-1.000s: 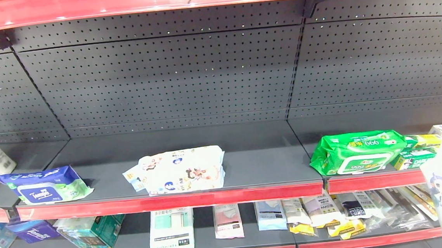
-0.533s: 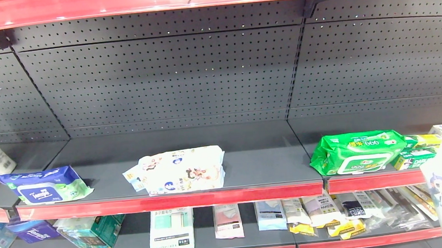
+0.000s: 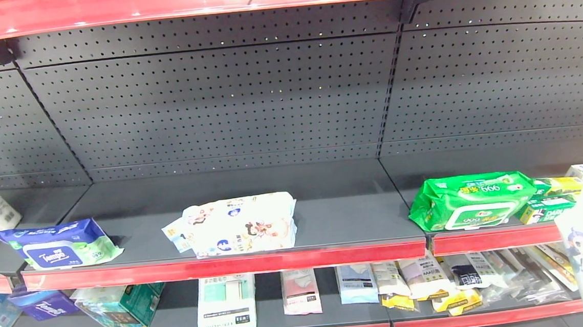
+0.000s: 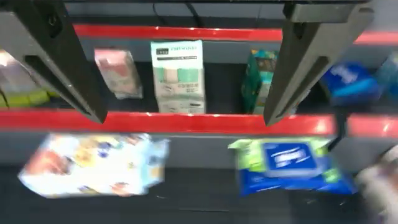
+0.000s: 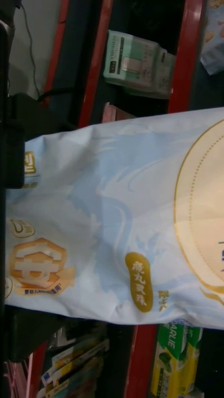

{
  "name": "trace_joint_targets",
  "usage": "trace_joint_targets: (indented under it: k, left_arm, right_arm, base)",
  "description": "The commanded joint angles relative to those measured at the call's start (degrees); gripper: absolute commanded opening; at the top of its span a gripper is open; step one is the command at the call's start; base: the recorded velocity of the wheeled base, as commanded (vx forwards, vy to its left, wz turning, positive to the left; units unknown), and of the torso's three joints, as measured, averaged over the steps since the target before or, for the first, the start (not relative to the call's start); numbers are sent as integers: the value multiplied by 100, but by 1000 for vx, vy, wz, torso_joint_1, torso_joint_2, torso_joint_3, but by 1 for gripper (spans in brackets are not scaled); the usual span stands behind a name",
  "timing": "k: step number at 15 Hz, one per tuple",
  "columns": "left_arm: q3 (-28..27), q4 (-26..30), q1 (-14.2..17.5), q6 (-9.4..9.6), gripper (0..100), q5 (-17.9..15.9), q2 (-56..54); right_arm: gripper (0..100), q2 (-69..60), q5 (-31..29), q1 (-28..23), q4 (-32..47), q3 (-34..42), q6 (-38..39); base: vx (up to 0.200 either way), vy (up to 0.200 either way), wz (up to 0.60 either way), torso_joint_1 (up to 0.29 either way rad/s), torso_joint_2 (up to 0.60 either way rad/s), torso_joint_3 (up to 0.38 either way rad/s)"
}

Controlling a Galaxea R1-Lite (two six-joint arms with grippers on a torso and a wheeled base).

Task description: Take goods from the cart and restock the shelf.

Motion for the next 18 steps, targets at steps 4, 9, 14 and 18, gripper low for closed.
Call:
trace_joint_targets:
  k: [4,9,14,18]
  left_arm:
    - [-4,60,1,207,100,-550,33]
    - [5,297,-16,-259,100,610,16]
    - [-4,314,-491,-30,100,223,-266]
    - [-4,314,-482,-30,100,232,-283]
  right_arm:
    - [0,-2,-10,4,1,0,-15]
    - [0,-2,-28,4,-8,0,-15]
    - [0,-2,-19,4,-16,9,-15]
    - [0,-2,-45,4,-8,9,-6]
  base:
    - [0,0,0,0,0,0]
    - [0,0,0,0,0,0]
    - [0,0,0,0,0,0]
    - [0,0,0,0,0,0]
